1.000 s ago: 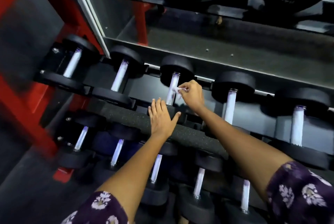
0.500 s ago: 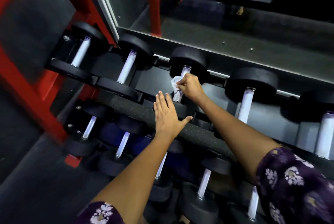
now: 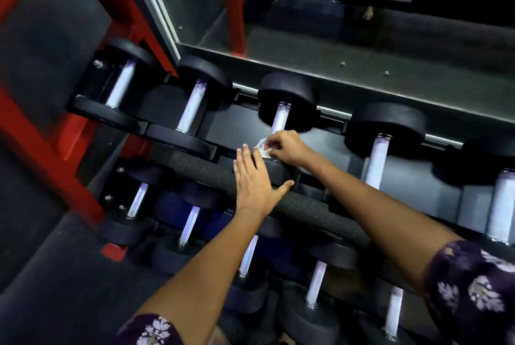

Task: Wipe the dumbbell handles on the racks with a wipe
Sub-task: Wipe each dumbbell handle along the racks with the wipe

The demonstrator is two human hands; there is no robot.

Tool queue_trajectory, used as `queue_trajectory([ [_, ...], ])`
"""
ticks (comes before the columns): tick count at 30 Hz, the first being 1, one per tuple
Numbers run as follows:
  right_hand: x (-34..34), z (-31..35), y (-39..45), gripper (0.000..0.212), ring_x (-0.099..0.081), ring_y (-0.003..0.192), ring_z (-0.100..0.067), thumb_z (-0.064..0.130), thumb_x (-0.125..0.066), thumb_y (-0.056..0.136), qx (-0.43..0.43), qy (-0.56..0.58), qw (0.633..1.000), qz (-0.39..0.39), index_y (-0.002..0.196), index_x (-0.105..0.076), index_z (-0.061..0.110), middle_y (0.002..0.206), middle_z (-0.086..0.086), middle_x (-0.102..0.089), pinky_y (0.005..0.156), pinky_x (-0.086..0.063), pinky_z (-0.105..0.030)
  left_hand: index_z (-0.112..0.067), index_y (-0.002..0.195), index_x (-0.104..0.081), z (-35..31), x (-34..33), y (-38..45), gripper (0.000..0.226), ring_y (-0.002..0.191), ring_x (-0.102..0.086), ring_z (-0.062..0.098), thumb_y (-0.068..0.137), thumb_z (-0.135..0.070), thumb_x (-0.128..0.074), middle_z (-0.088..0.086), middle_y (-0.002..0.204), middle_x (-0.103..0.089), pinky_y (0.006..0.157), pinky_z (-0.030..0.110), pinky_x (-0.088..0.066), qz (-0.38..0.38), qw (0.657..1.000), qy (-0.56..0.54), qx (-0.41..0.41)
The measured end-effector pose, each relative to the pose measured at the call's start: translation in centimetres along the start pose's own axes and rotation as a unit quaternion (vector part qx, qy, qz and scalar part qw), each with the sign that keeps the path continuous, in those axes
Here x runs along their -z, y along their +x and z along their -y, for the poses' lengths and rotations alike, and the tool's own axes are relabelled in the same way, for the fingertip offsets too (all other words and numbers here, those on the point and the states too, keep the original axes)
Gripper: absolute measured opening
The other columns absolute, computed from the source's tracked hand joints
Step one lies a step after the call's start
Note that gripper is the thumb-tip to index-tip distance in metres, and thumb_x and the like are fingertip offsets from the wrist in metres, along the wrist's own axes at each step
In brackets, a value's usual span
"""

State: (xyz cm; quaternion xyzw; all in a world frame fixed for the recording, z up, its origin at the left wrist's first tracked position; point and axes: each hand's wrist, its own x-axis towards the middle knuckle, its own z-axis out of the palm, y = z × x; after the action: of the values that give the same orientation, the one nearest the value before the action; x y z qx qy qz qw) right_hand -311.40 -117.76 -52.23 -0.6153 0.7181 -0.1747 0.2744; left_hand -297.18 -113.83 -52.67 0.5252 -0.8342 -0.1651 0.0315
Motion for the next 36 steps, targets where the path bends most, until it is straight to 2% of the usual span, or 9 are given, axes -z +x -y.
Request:
queue_trajectory([
  [5,1.4,0.6,1.4,0.017,-0.051,0.072,-0.013,-0.006,-0.055,0.079,-0.076,0.101,0.983,-0.131,0.088,-0.07,-0.003,0.078,-0.005,-0.057,0.048,-0.03,0.002,0.001,0.151,-0.005,0.1,0.0,0.0,0.109,0.148,0.006,0.034,0.083,-0.071,-0.051,0.023,0.159,-0.001,0.121,0.044,-0.001,-0.005,1.0,0.0,-0.001],
  [10,-0.1,0.4,-0.1,0.013,-0.065,0.086,-0.02,-0.004,-0.061,0.075,-0.061,0.067,0.995,-0.033,0.083,-0.071,-0.001,0.087,-0.013,-0.071,0.054,-0.032,0.002,0.001,0.151,-0.008,0.0,0.0,-0.2,0.107,0.148,0.004,0.034,0.083,-0.068,-0.054,0.022,0.159,-0.003,0.121,0.044,-0.001,-0.013,1.0,-0.009,0.001],
  [14,1.3,0.5,1.0,0.014,-0.066,0.07,-0.007,-0.011,-0.053,0.076,-0.103,0.17,0.972,-0.124,0.079,-0.067,-0.013,0.067,-0.004,-0.07,0.048,-0.033,-0.004,0.002,0.151,-0.007,0.0,-0.1,-0.1,0.108,0.148,0.006,0.034,0.083,-0.07,-0.052,0.022,0.159,-0.001,0.121,0.044,0.0,-0.005,1.0,-0.006,0.001],
  [16,1.3,0.6,1.4,0.017,-0.065,0.071,-0.015,-0.01,-0.052,0.076,-0.124,0.167,0.964,-0.163,0.08,-0.068,-0.01,0.08,-0.013,-0.071,0.049,-0.034,-0.004,0.002,0.151,-0.007,0.0,-0.1,0.0,0.108,0.148,0.006,0.034,0.083,-0.07,-0.051,0.022,0.159,-0.001,0.12,0.043,0.001,-0.008,1.0,-0.006,0.001],
  [20,-0.6,0.3,-0.2,0.015,-0.065,0.084,-0.024,-0.005,-0.054,0.077,-0.106,0.104,0.985,-0.087,0.075,-0.069,-0.004,0.083,-0.018,-0.07,0.053,-0.034,-0.004,0.001,0.151,-0.007,-0.1,0.1,-0.2,0.108,0.148,0.006,0.033,0.083,-0.07,-0.051,0.021,0.159,-0.002,0.121,0.043,0.001,-0.004,1.0,-0.005,0.007],
  [24,0.8,0.4,0.3,0.012,-0.057,0.063,0.0,-0.006,-0.058,0.076,-0.126,0.171,0.968,-0.131,0.079,-0.07,-0.007,0.08,-0.015,-0.069,0.047,-0.032,-0.002,0.002,0.151,-0.008,-0.2,0.1,-0.2,0.108,0.148,0.004,0.033,0.083,-0.07,-0.052,0.022,0.159,-0.003,0.121,0.043,-0.001,-0.009,1.0,-0.004,0.006],
  [27,0.6,0.4,1.6,0.014,-0.06,0.072,-0.017,-0.002,-0.056,0.076,-0.156,0.17,0.956,-0.183,0.074,-0.07,0.0,0.078,-0.019,-0.067,0.05,-0.035,-0.012,0.003,0.151,-0.009,-0.1,-0.1,-0.1,0.108,0.148,0.003,0.034,0.083,-0.068,-0.054,0.023,0.158,-0.005,0.12,0.043,0.0,-0.015,1.0,-0.011,0.005],
  [30,-1.1,0.7,0.5,0.016,-0.064,0.08,-0.027,0.001,-0.055,0.077,-0.146,0.128,0.972,-0.131,0.073,-0.07,0.001,0.08,-0.021,-0.068,0.066,-0.046,-0.024,0.003,0.15,-0.014,-0.1,-0.1,-0.2,0.106,0.148,0.0,0.035,0.082,-0.065,-0.06,0.024,0.158,-0.009,0.121,0.043,-0.001,-0.027,0.999,-0.024,0.005],
  [36,0.8,0.2,1.7,0.012,-0.061,0.073,-0.016,-0.003,-0.06,0.075,-0.15,0.18,0.959,-0.157,0.077,-0.072,-0.003,0.082,-0.019,-0.071,0.051,-0.035,-0.005,0.002,0.151,-0.008,0.0,0.0,-0.2,0.109,0.148,0.005,0.033,0.083,-0.07,-0.053,0.022,0.159,-0.002,0.12,0.043,0.002,-0.006,1.0,-0.011,0.006],
])
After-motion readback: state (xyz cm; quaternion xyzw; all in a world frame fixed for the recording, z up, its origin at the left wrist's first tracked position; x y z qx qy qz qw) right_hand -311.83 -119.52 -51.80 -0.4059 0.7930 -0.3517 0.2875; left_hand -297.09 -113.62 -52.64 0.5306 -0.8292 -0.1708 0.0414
